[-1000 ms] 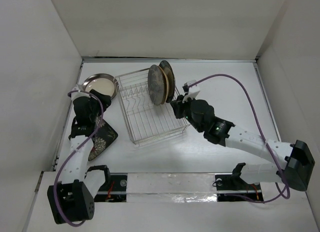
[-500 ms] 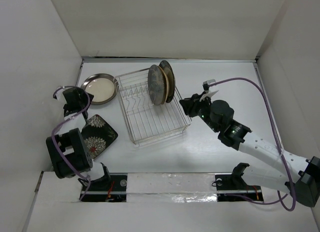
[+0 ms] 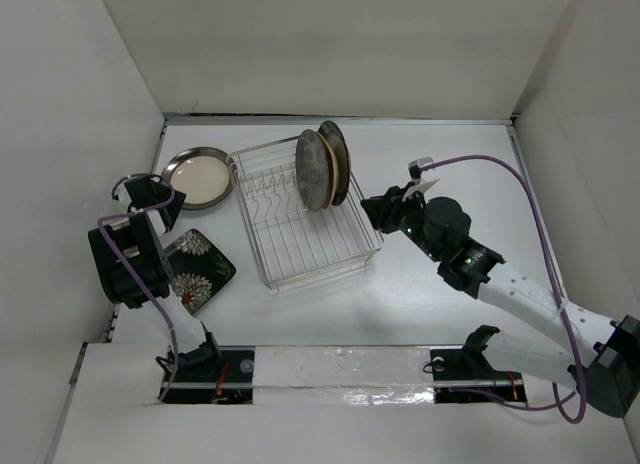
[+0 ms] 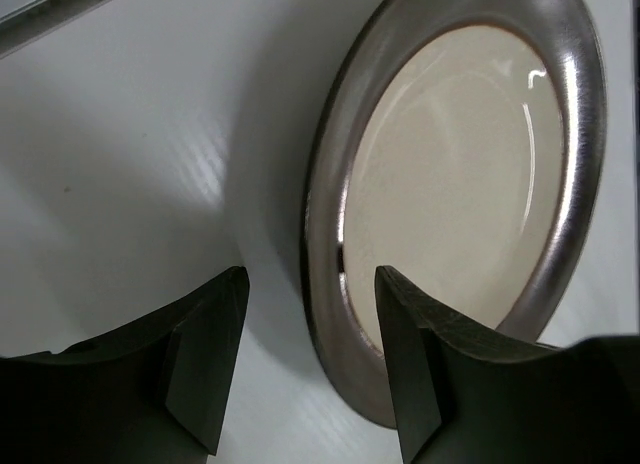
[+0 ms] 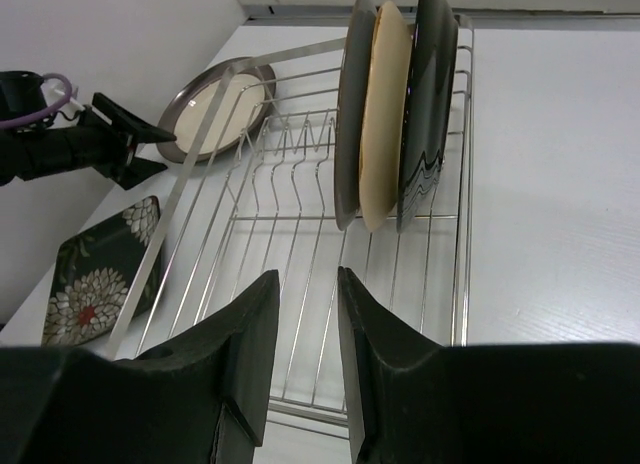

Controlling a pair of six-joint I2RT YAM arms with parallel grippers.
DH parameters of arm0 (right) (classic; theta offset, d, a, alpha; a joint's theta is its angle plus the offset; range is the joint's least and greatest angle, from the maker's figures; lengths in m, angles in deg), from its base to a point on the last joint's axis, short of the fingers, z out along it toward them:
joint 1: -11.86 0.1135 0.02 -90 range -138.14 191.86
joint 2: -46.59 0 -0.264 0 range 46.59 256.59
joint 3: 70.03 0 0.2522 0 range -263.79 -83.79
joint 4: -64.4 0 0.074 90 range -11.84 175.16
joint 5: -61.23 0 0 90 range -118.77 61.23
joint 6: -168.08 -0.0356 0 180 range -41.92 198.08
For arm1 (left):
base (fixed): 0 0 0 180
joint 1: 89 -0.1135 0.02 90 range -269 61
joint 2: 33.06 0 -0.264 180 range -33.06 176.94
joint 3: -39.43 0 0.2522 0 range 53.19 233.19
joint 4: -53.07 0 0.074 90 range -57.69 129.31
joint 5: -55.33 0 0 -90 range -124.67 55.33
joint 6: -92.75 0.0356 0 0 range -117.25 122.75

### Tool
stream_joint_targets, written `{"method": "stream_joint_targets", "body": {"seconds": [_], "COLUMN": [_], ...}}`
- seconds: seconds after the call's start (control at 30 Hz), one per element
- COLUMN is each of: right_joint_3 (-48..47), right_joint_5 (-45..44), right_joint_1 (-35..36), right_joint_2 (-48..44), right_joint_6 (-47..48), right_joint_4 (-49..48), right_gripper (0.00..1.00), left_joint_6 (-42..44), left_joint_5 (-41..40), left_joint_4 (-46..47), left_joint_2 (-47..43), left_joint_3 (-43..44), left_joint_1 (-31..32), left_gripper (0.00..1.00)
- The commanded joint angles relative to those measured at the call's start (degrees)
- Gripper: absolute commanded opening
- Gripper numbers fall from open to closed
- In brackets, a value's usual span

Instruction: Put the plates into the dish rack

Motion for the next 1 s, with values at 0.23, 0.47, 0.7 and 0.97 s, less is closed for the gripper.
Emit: {"method": "stream_joint_targets", "body": {"seconds": [0.23,0.47,0.7,0.97], "right_joint_3": [0.1,0.1,0.1,0.0], "right_joint_5": [0.1,-0.5,-1.3,-1.1], "right_joint_1": [-0.8,-1.3,-1.3,-1.3], "right_joint_2": [-0.1,-0.3,-0.2,0.4], "right_joint_6": [0.0,0.1,0.1,0.3], "right_joint_4": [-3.1,-2.9,-2.9,-3.1], "right_gripper": [0.34,0.33,0.32,0.32], "left_joint_6": [-3.8,-4.7,-8.1,2.6], "left_joint_5": [6.7,8.1,9.3,2.4], "left_joint_4": [7.5,9.2,20.9,14.2], "left_joint_2": [6.2,8.8,6.5,-6.3], "left_joint_3": [3.4,5.4,0.1,4.5], "left_joint_1": [-1.2,-1.2,-2.9,-2.9], "left_gripper": [0.50,0.13,0.00,0.00]}}
